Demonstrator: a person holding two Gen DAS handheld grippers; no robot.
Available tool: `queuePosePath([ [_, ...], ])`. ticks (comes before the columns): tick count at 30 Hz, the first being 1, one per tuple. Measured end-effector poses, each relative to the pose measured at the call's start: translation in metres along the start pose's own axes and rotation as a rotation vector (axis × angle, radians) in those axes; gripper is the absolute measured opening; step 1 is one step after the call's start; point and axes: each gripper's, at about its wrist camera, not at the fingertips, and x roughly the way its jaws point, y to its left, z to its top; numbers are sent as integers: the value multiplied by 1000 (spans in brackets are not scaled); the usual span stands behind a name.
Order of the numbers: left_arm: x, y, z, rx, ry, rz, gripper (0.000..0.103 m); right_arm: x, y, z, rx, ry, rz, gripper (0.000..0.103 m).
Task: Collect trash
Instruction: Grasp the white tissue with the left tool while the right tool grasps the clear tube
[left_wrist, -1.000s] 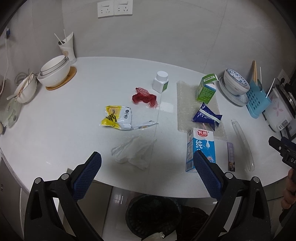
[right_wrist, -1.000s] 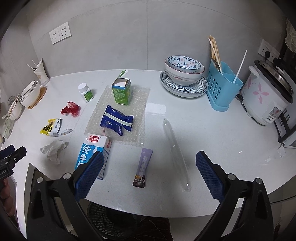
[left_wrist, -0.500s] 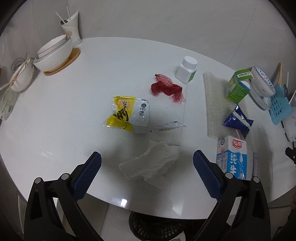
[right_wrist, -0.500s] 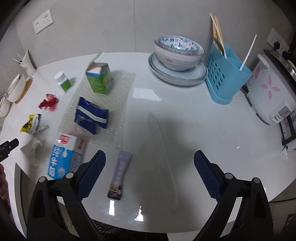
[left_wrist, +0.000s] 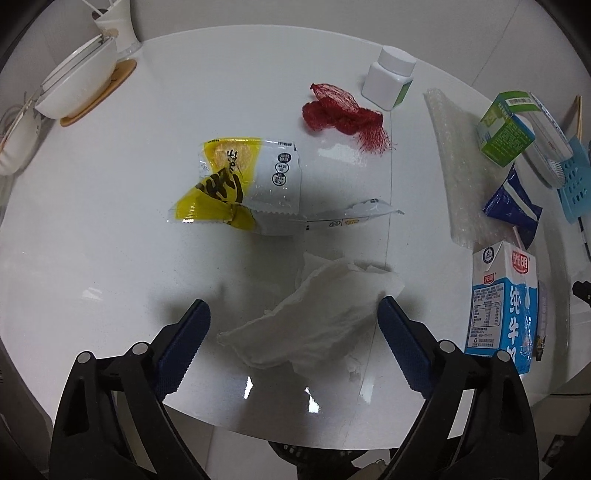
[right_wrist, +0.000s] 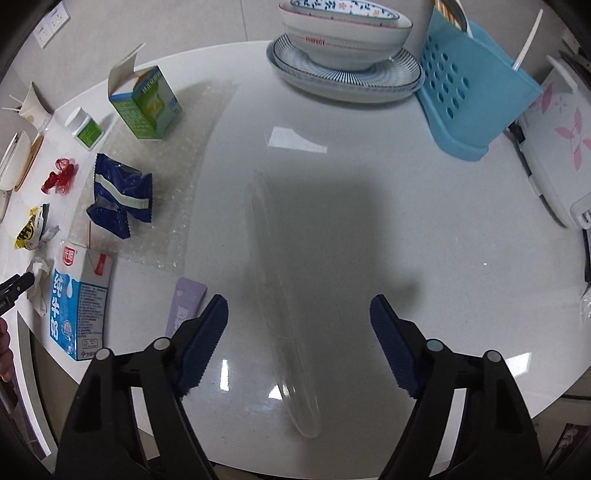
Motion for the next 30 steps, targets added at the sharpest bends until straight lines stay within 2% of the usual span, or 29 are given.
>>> queuePosePath([
  [4,7,-3,0,6,18,-1,79,10,0,1,11,27,10,64],
  [8,9,-9,0,16,26,-3,65,15,7,2,-4,51,18,55],
  [11,10,-10,-1,10,35,-8,56,21,13,6,-15,62,17,45],
  [15,8,-16,-9,9,59,-8,33,30,18,10,-12,88,13,26],
  [16,8,-17,-10,6,61,-10,31,30,19,11,-14,86,10,25],
  [18,7,-18,-11,6,65,-27,15,31,21,11,-17,84,14,24],
  [21,2,-20,-14,-2,54,-21,10,30,25,11,-13,76,11,24],
  [30,-32,-26,-21,-37,-18,-40,7,-1,30,4,18,19,22,24],
])
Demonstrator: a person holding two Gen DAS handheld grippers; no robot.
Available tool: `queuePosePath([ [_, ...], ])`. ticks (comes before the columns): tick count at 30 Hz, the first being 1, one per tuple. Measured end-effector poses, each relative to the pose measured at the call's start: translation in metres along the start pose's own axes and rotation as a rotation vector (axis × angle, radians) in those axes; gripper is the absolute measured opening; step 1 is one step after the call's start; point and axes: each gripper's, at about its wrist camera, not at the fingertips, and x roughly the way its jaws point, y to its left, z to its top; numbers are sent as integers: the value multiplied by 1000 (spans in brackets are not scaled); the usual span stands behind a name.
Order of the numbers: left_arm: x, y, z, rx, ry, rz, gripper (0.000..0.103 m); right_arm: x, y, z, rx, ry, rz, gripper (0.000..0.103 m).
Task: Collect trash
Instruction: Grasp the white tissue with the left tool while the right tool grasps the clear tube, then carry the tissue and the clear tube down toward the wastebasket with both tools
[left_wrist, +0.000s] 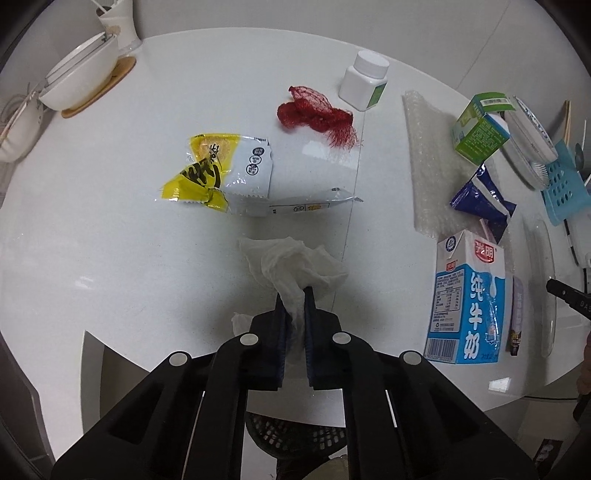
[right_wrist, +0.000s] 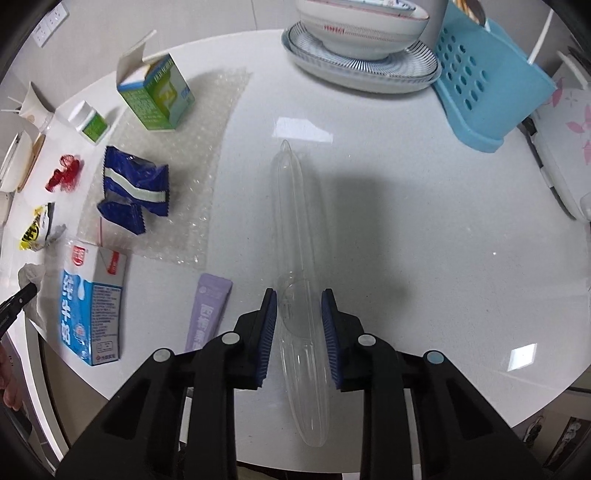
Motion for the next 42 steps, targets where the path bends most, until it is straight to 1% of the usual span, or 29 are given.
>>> queuePosePath([
  [1,-4,-1,0,-2,-8,-6,7,-6,-6,-1,4,-9,3,24],
  [5,-19,-2,-1,2,-33,-22,7,-18,-7,-8,13,-47,6,24],
  [18,-51,-8,-9,35,-102,-53,7,-62,11,-31,21,-171,22,24],
  [31,-88,-8,-35,50,-155,-76,6,-114,34,-67,13,-284,53,24],
  [42,-118,-7,-66,67,-210,-99,6,-142,51,-109,1,-350,86,24],
])
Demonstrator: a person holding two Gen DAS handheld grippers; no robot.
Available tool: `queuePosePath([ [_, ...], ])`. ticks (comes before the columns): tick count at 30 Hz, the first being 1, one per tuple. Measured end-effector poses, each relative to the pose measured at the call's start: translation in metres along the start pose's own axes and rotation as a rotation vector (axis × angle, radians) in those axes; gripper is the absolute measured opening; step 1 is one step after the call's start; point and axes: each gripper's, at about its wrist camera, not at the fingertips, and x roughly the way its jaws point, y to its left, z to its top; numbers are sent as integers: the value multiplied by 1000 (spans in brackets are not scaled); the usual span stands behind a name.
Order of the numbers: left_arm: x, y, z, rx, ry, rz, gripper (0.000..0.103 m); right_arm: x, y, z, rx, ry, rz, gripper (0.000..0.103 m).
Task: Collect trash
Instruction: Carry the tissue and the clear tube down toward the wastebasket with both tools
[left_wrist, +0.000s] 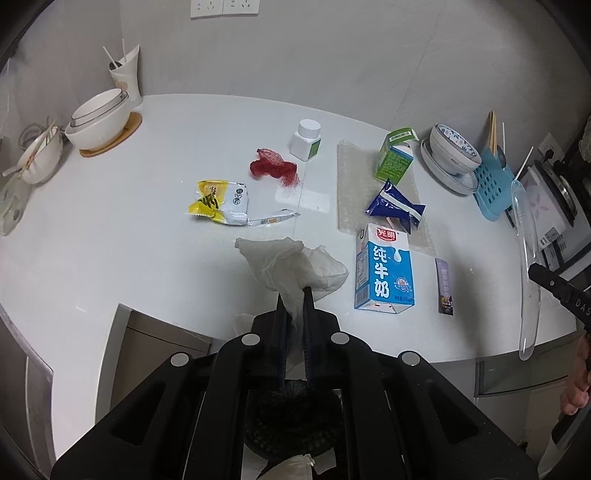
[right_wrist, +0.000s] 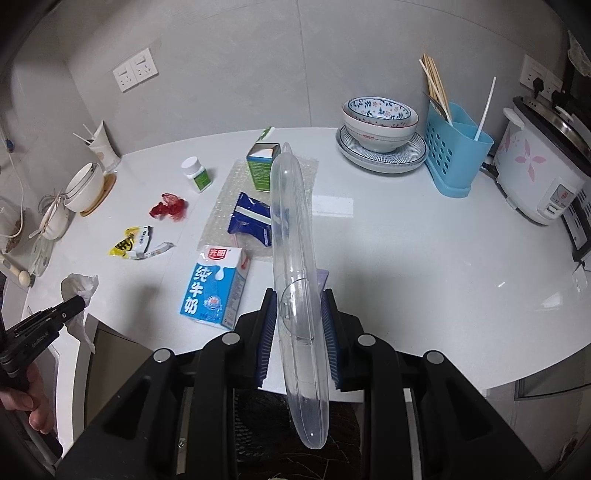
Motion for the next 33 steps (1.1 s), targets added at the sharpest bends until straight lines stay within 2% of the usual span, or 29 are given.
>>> queuePosePath([
  [15,-25,11,-45,2,-14,-8,6,-28,38,-50,-58,-27,66,24],
  [27,-31,19,-90,-15,-5,16,6,-39,75,-94,-160,-12,161,24],
  [33,-26,26,-114,-25,17,28,6,-32,93,-119,-204,17,201,24],
])
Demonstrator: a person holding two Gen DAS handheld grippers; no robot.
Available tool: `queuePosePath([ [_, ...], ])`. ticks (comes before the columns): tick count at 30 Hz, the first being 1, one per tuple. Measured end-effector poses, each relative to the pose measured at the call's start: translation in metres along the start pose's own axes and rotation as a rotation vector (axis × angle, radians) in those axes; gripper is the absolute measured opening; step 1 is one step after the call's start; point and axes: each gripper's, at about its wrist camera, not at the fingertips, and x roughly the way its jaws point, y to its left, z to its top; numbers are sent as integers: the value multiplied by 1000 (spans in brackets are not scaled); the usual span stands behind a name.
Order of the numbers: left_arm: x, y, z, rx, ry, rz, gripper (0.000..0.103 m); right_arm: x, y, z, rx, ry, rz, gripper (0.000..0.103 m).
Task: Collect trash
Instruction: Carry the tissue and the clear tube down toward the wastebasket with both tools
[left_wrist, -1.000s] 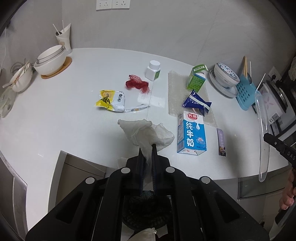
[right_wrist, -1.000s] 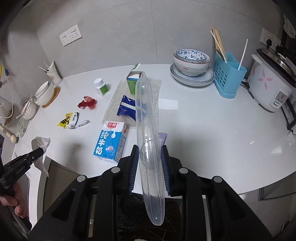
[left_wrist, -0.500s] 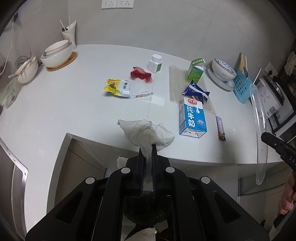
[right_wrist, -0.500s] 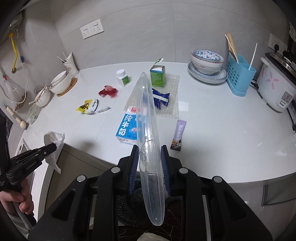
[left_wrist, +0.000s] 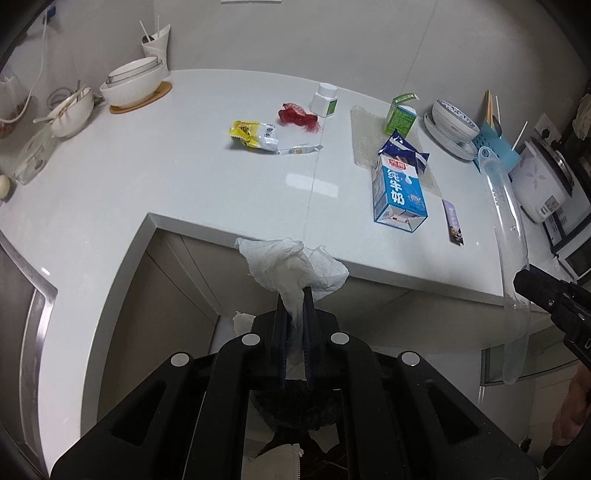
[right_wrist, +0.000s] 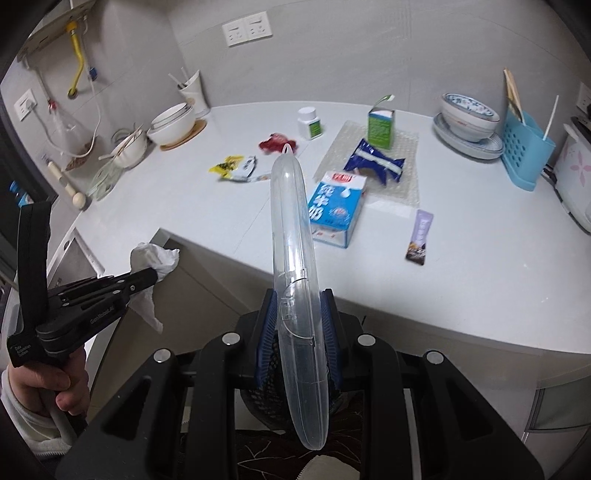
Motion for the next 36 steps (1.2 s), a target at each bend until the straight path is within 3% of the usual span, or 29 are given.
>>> queuePosePath([
  [18,38,14,-43,1,23,14,6,62,20,-53,-36,120,59,24],
  [36,85,24,-63,-1,63,5,6,110,27,-77,-104,177,100,24],
])
